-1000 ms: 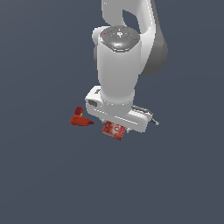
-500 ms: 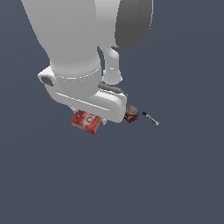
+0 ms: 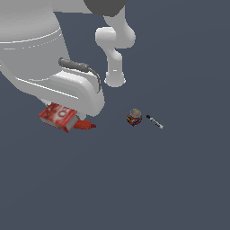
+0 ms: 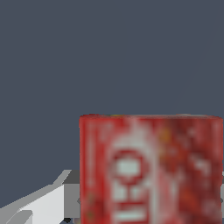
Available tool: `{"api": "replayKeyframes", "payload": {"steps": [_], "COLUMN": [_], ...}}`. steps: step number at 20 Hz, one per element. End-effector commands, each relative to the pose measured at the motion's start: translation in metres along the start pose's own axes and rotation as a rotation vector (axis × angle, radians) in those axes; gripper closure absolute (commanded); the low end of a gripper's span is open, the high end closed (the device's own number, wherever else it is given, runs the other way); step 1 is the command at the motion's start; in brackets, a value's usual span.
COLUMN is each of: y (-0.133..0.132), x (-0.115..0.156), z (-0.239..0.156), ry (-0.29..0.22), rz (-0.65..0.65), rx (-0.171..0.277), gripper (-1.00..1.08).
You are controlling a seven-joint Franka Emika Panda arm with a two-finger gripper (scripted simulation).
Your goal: Pick up a designated object from a clutter of objects.
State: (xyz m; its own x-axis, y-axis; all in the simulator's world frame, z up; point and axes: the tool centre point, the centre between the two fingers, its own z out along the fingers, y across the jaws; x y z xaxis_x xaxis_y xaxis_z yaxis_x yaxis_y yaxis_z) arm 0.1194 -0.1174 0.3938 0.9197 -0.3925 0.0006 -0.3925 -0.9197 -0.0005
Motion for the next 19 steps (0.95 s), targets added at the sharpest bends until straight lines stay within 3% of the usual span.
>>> {"api": "replayKeyframes", "payload": {"steps": [1, 19], "y": [0.007, 0.025], "x": [0.007, 0.025], "z": [-0.011, -0.036], "ry": [-0.001, -0.001], "rz": [-0.001, 0.000], "rx": [0.000, -0.001], "gripper": [1.08, 1.08]}}
